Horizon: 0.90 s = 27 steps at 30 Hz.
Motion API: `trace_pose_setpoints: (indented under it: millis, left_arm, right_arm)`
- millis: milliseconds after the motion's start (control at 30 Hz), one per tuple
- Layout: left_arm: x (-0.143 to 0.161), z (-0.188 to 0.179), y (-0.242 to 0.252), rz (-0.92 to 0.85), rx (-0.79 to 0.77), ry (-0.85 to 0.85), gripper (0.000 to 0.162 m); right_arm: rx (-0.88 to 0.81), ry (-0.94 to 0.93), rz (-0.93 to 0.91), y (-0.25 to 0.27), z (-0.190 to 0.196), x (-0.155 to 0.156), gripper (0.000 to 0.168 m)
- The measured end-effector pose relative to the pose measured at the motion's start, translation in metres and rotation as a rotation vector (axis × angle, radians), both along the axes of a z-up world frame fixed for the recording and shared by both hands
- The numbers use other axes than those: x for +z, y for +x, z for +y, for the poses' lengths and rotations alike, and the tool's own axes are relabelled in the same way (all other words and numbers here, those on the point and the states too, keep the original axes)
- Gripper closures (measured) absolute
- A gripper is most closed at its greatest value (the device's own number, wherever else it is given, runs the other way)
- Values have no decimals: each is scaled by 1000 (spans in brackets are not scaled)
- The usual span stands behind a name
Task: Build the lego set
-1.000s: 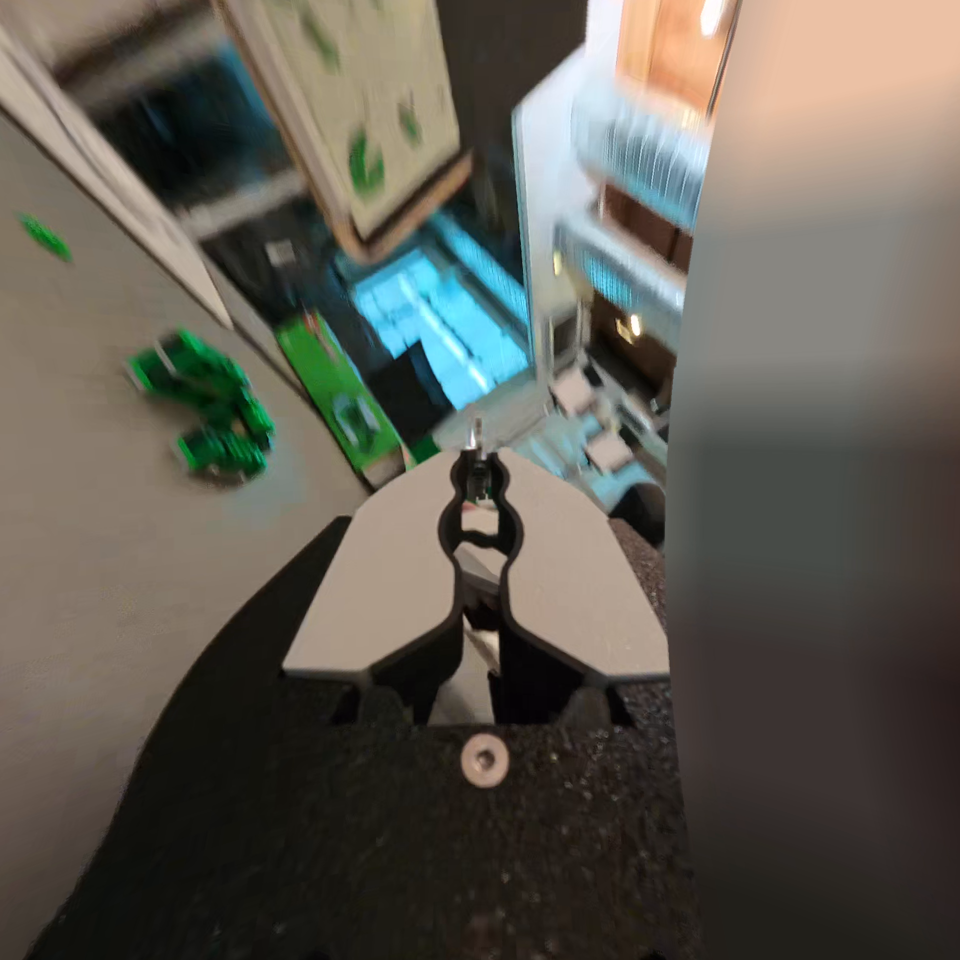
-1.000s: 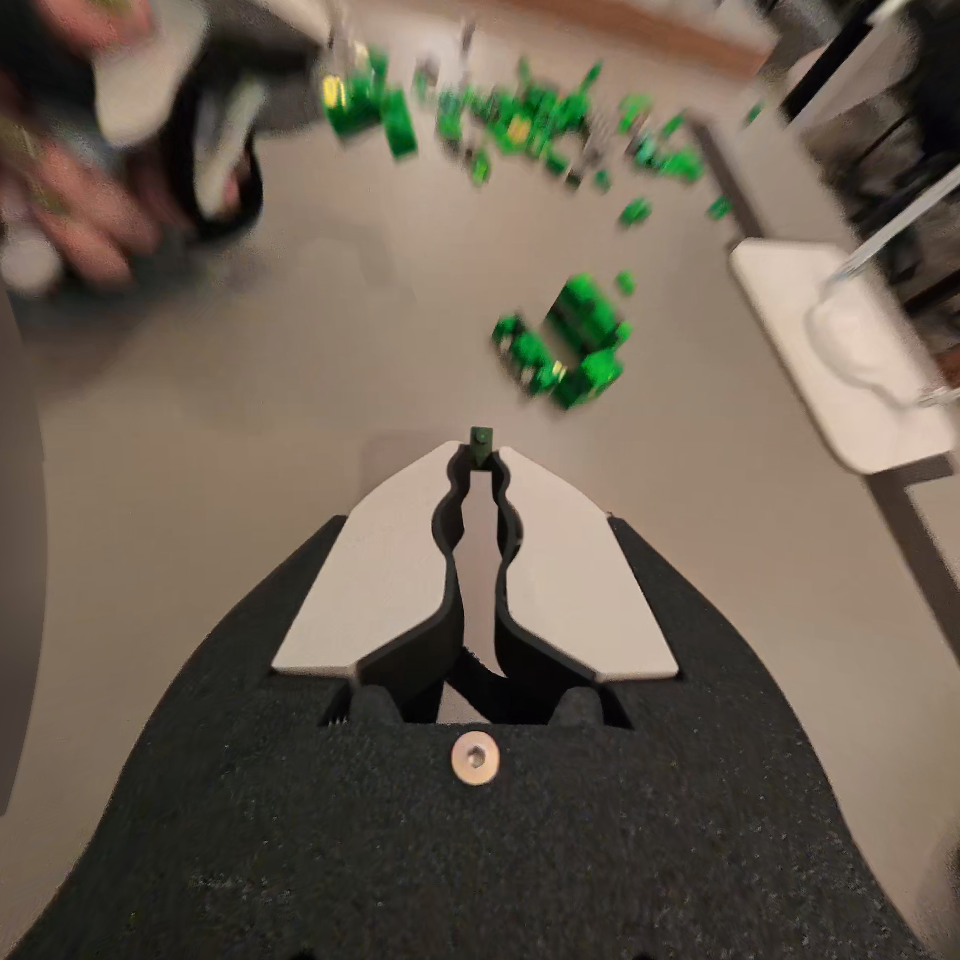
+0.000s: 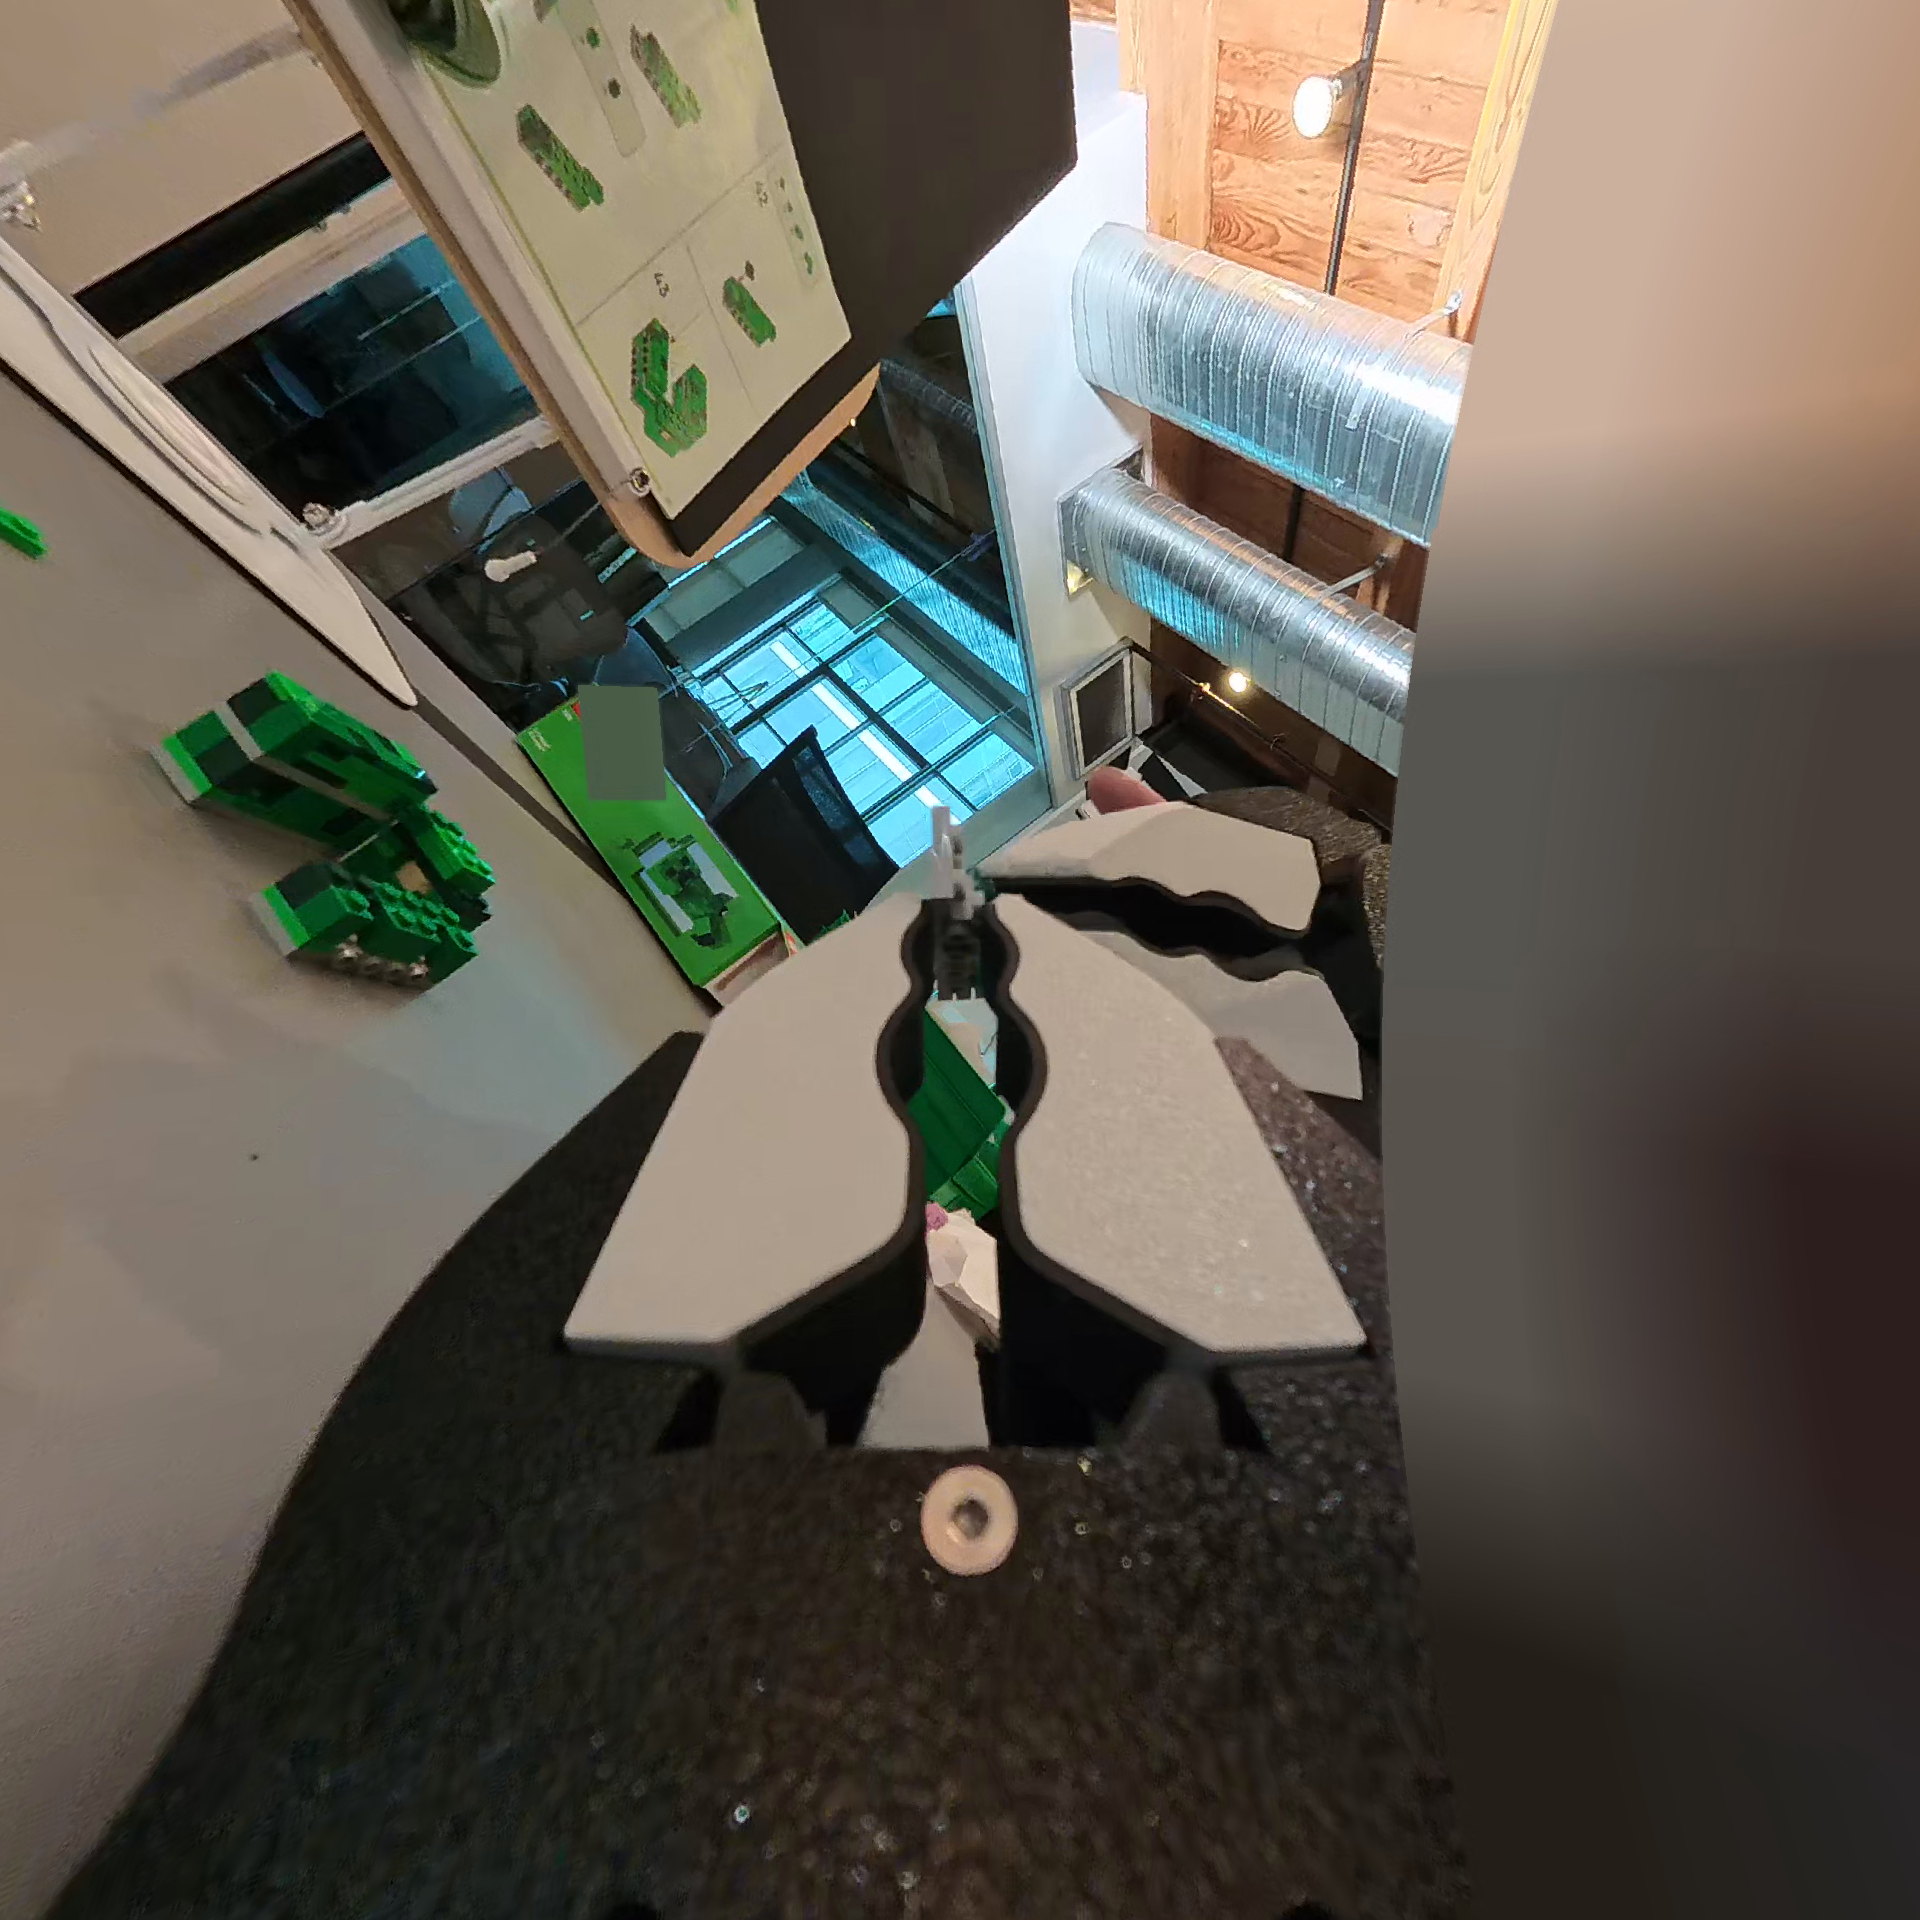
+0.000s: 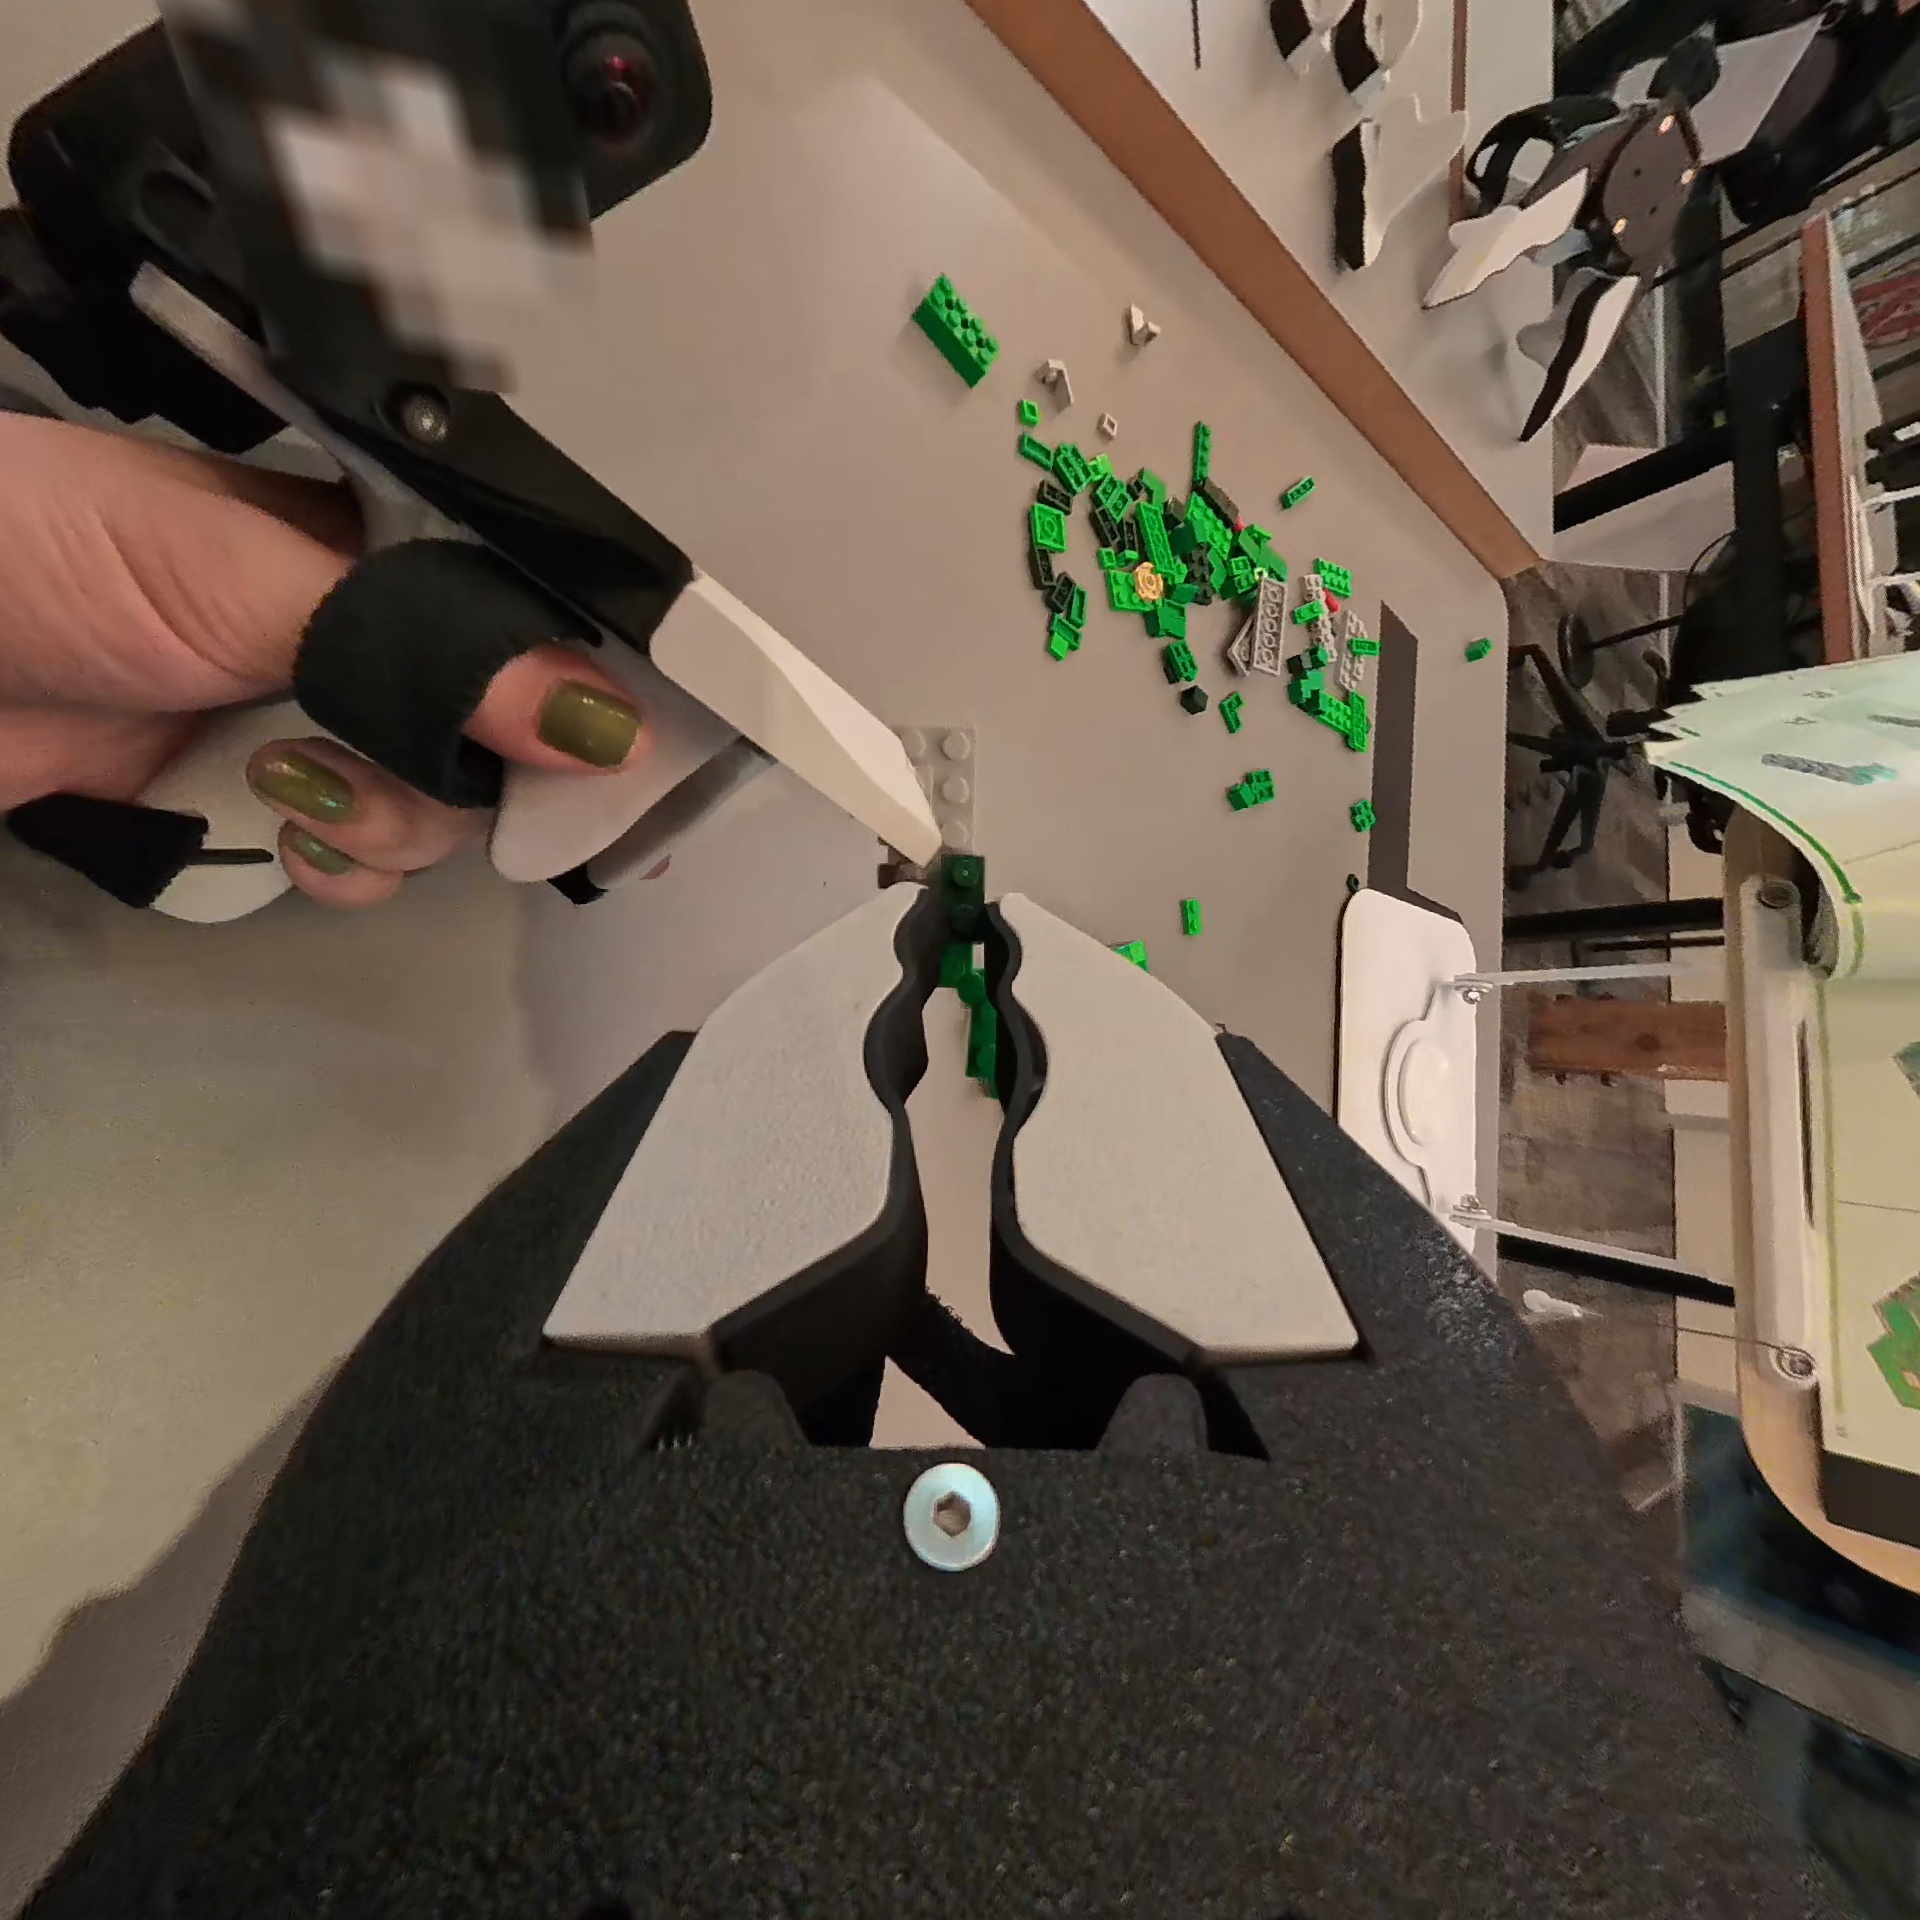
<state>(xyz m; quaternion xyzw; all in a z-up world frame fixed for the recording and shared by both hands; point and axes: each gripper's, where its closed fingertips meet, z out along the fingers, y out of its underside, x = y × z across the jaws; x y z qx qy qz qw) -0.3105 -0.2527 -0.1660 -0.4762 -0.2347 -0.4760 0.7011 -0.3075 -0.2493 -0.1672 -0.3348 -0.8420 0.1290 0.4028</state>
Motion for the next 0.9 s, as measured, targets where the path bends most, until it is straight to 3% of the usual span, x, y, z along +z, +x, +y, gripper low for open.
trace_pose_setpoints:
  millis: [733,900]
  left_arm:
    - [-3,1,1,-27,-27,-12,155]
    - [-3,1,3,-22,-39,-8,155]
  right_arm:
    - [6,35,-44,2,0,-4,159]
    - [-19,-19,-8,8,10,11,157]
